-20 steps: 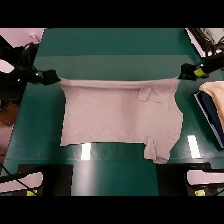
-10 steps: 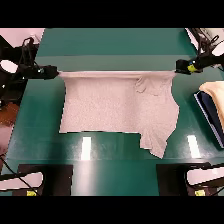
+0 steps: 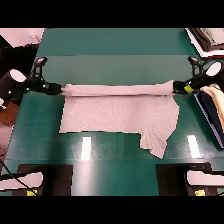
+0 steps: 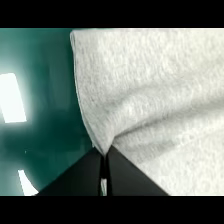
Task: Fold the shirts.
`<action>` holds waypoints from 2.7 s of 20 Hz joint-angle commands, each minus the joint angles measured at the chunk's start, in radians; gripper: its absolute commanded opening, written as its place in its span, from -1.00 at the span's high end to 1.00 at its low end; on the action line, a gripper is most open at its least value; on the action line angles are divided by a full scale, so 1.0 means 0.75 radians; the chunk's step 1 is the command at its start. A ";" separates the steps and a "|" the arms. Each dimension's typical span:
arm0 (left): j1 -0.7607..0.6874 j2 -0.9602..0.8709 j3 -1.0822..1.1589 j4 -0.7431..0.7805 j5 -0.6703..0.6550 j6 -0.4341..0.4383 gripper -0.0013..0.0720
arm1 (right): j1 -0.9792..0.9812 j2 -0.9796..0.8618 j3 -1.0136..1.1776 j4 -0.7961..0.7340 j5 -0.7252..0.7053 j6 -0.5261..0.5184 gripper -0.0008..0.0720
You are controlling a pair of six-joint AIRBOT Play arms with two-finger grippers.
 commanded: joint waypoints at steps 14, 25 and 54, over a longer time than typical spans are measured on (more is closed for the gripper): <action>0.148 0.191 -0.141 0.084 -0.568 -0.128 -0.78 | -0.121 0.372 -0.227 0.327 0.403 -0.180 0.18; 0.165 0.343 -0.605 -0.034 -0.476 -0.122 -0.79 | -0.129 0.738 -0.497 0.326 0.300 -0.180 0.18; 0.163 0.447 -0.546 -0.133 -0.449 -0.112 0.90 | -0.129 0.748 -1.049 0.382 0.031 0.025 0.12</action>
